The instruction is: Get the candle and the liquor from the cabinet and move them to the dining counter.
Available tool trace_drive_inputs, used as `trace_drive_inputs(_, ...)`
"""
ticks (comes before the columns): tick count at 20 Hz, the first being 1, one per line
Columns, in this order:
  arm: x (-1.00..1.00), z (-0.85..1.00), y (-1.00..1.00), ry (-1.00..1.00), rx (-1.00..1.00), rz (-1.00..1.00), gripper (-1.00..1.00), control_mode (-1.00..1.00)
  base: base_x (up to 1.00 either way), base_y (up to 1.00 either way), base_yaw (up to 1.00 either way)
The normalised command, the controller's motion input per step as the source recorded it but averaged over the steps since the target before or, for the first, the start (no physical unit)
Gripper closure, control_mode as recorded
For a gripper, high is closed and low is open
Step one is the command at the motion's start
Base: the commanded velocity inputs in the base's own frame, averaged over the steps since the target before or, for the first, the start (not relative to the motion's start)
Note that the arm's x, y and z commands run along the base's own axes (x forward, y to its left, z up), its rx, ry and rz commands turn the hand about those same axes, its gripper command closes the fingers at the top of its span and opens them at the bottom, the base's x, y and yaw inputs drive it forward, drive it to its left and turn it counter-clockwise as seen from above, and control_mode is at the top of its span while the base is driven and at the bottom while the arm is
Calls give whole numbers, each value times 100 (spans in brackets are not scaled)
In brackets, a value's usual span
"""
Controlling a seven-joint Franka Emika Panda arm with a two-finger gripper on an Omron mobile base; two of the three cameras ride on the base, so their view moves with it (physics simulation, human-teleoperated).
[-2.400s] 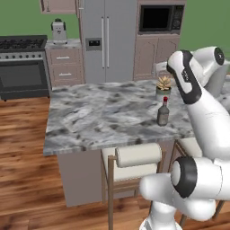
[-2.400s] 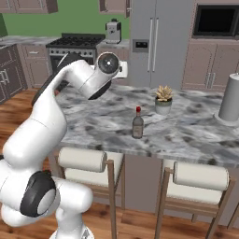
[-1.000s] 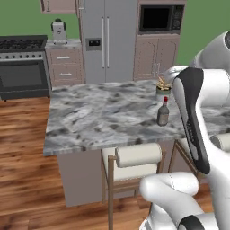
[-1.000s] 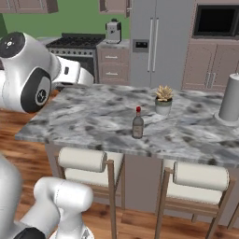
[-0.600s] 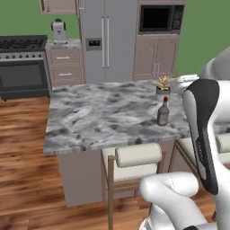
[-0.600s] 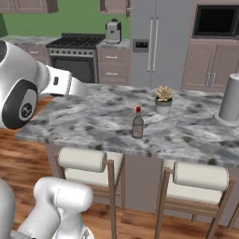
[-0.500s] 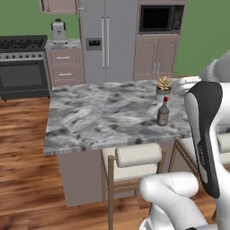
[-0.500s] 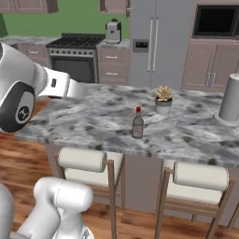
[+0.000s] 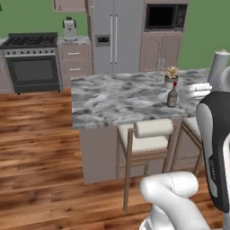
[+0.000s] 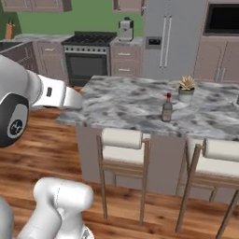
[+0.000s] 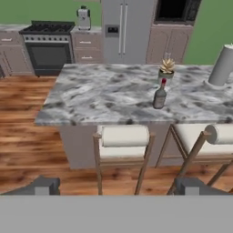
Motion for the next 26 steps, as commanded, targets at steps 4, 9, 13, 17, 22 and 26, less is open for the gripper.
trace_drive_inputs(4, 0, 0, 0, 0, 0, 0, -100, 100, -17, 100, 0)
trace_drive_inputs(9, 0, 0, 0, 0, 0, 0, -100, 100, 21, 100, 0)
trace_drive_inputs(13, 0, 0, 0, 0, 0, 0, -100, 100, 54, 100, 0)
trace_drive_inputs(17, 0, 0, 0, 0, 0, 0, -100, 100, 69, 100, 0)
trace_drive_inputs(22, 0, 0, 0, 0, 0, 0, -100, 100, 74, 100, 0)
trace_drive_inputs(26, 0, 0, 0, 0, 0, 0, -100, 100, 100, 100, 0)
